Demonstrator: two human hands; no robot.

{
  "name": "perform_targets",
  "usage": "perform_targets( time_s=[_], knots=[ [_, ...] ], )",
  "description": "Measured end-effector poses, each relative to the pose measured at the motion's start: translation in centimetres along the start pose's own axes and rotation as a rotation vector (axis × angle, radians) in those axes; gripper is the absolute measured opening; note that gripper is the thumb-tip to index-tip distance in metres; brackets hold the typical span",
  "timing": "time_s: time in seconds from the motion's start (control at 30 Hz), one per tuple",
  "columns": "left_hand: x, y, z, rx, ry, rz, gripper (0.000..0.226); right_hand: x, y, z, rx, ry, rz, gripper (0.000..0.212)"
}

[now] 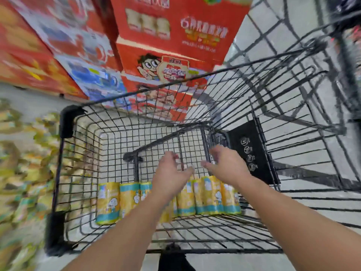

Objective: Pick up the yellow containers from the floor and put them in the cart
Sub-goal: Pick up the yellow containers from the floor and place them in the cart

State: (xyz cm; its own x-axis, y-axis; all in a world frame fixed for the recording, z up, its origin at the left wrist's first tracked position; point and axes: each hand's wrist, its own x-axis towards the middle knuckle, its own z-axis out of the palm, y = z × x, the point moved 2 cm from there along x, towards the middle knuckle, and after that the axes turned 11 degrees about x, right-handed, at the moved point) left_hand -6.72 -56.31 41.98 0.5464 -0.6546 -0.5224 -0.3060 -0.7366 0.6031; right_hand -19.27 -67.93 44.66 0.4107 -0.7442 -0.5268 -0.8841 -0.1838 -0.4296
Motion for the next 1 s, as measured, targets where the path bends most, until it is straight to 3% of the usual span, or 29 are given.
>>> perform_targets(
  time_s=[0.13,0.3,0.4,0.6,0.8,1.0],
  knots=[
    [-2.5,-1.6,-11.3,-0.041,0.225,0.094,0.043,-2.0,-10.6,0.0,0.145,0.069,-0.252,0.049],
    [-5.9,-8.2,-24.9,-0.087,0.485,0.137,0.045,-6.2,-25.8,2.7,0.222,0.116,-0.548,0.046],
    [-7.6,-14.6,-31.9,-0.135,0.554,0.107,0.048,-8.8,-34.4,6.9,0.242,0.095,-0.676,0.045],
    [-10.8,-32.1,-42.6,-0.175,0.657,-0.041,0.049,-12.9,-47.4,21.1,0.23,-0.017,-0.753,0.046],
    [-10.9,-47.9,-43.5,-0.154,0.625,-0.259,0.047,-12.5,-50.2,35.8,0.144,-0.147,-0.642,0.051],
    [-4.5,-61.9,-32.2,-0.05,0.404,-0.389,0.058,-5.2,-43.4,51.4,-0.036,-0.267,-0.445,0.062]
  ],
)
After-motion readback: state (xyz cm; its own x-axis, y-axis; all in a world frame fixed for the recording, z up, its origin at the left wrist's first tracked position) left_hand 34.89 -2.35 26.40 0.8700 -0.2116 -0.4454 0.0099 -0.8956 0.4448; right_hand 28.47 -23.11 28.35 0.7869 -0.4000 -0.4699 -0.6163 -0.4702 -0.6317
